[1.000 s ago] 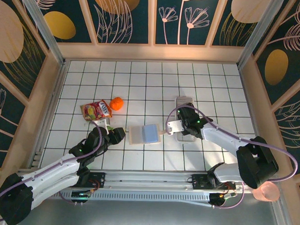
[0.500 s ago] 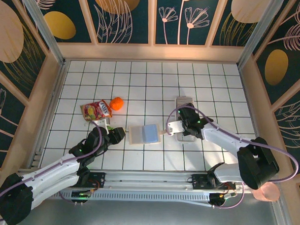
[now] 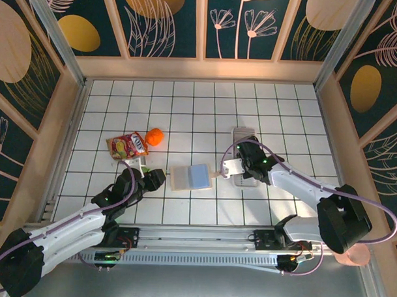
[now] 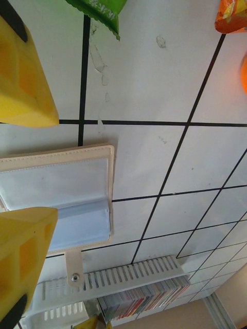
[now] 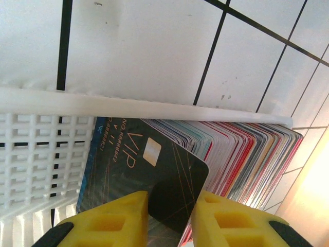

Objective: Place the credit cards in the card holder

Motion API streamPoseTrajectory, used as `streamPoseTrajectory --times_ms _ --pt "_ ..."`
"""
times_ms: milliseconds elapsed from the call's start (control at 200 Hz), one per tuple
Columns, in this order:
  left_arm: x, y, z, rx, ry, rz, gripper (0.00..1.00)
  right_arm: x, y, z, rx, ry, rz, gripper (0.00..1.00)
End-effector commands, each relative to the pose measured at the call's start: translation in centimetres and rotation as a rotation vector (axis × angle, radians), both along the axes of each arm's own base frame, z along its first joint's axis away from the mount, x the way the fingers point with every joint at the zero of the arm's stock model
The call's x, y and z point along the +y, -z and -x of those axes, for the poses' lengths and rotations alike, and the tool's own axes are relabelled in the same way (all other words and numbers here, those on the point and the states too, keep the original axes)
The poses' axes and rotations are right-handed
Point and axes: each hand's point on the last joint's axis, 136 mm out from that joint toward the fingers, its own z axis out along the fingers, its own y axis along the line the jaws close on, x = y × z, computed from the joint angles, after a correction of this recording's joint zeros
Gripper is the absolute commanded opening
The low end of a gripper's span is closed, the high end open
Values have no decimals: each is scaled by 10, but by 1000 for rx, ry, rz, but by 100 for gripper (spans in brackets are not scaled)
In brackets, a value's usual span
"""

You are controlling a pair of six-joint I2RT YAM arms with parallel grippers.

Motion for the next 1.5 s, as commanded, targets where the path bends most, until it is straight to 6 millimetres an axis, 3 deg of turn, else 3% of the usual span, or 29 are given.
streamPoseTrajectory --times_ms 0,546,651,956,1091,1311,1496 --pt "-4 -2 1 -5 9 23 44 1 -19 -10 -59 22 -32 26" --pt "-6 -4 1 -3 13 33 43 1 -23 0 -51 20 -55 18" --pt "-5 -4 0 -2 8 32 43 0 -18 9 -21 19 -34 18" --pt "-8 -4 -2 2 13 21 42 3 -17 33 70 47 -48 0" --pt "-9 -4 -2 7 16 25 42 4 -22 41 83 60 -49 0" --pt "-9 -4 -2 9 17 21 42 17 -46 61 109 73 -127 0" --pt "-9 -7 -4 3 17 14 42 47 -100 48 105 327 -443 0"
